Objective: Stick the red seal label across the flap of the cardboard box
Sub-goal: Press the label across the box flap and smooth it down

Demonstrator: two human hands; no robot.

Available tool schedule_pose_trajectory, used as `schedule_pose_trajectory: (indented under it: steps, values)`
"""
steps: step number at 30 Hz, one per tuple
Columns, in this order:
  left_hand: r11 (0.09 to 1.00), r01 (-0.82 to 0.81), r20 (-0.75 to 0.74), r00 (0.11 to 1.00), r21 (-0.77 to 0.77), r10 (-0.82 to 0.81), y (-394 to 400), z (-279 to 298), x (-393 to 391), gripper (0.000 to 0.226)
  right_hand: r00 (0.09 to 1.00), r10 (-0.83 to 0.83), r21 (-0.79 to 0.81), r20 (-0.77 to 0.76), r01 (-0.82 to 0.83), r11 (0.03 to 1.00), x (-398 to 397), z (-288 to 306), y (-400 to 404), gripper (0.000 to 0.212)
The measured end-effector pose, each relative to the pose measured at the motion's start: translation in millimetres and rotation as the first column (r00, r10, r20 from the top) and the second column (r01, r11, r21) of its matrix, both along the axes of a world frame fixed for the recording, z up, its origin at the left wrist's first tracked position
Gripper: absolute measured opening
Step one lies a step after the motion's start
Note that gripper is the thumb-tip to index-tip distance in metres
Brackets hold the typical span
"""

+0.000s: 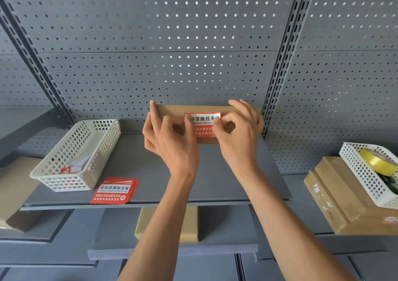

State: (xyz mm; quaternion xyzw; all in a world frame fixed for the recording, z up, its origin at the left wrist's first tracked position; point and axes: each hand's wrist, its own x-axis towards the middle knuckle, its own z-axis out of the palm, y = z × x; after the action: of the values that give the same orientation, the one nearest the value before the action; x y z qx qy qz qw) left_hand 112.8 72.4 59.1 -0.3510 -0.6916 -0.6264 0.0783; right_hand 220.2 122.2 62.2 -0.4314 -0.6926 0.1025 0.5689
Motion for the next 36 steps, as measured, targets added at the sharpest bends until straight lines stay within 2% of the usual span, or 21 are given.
schedule_pose_trajectory:
  steps: [19, 27, 34, 36]
  values:
    - [1.000, -0.023, -0.020, 1.000, 0.014, 0.024, 1, -3, -2, 0.037, 0.999, -0.017, 0.005, 0.039, 0.017, 1.000, 0, 1, 0, 0.024]
    - [0.998, 0.052, -0.028, 0.998, -0.020, -0.053, -8, 3, -15, 0.023, 0.998, 0.060, -0.024, 0.007, -0.060, 0.998, 6, 3, -6, 0.014]
    - [0.989, 0.136, -0.027, 0.990, -0.064, -0.138, -10, 5, -23, 0.009, 0.995, 0.094, -0.062, -0.023, -0.095, 0.994, 7, 8, -11, 0.032]
    - [0.987, 0.141, -0.031, 0.989, -0.083, -0.144, -12, 7, -26, 0.009, 0.996, 0.070, -0.061, -0.051, -0.073, 0.995, 4, 9, -12, 0.029]
